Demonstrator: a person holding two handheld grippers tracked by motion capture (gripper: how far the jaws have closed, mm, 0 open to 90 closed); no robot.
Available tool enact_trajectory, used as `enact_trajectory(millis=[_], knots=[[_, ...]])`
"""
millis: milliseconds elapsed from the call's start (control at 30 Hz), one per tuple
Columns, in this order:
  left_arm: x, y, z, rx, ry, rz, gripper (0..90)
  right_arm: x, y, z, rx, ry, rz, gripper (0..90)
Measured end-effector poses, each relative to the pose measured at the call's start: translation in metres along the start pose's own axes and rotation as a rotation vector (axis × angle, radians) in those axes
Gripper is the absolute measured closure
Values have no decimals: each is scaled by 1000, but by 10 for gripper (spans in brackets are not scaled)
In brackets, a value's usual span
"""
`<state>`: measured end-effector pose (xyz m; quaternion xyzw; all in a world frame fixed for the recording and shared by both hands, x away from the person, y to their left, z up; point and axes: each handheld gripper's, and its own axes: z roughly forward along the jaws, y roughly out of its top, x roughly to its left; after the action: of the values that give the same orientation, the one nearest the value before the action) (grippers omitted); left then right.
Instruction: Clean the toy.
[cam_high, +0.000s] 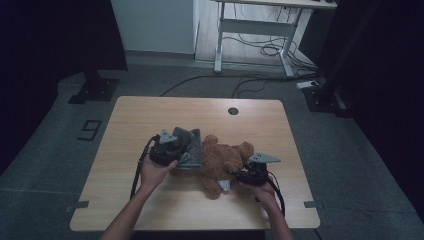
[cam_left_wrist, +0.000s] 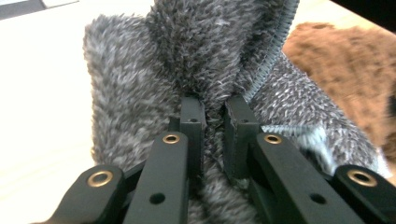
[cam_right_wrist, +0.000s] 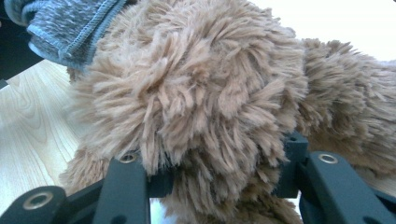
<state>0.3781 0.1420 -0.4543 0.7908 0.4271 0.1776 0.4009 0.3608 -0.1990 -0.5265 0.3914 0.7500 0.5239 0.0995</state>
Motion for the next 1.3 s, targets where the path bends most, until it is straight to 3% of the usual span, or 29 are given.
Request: enact_trajectory(millis=[200,400,567,800,967,1100,1300], knots=[[23,-27,1,41,25,-75,797,-1,0,0,-1,3,1,521],[38,-56,17,102,-4,-153,798,-2,-1,1,0,5,9,522],[40,-59,24,93,-28,-195,799,-1,0,1,-8,6,0,531],[46,-38,33,85,-43,-215,799,-9,13,3,-19,-40,-51,560],[42,-13,31,61,-39,-170,796,-26,18,5,-30,-67,-57,560],[36,13,21,13,-60,-132,794,-32,16,4,-41,-40,-69,560],[11,57,21,-40,-101,-58,792,-31,12,4,-40,-31,-91,561]])
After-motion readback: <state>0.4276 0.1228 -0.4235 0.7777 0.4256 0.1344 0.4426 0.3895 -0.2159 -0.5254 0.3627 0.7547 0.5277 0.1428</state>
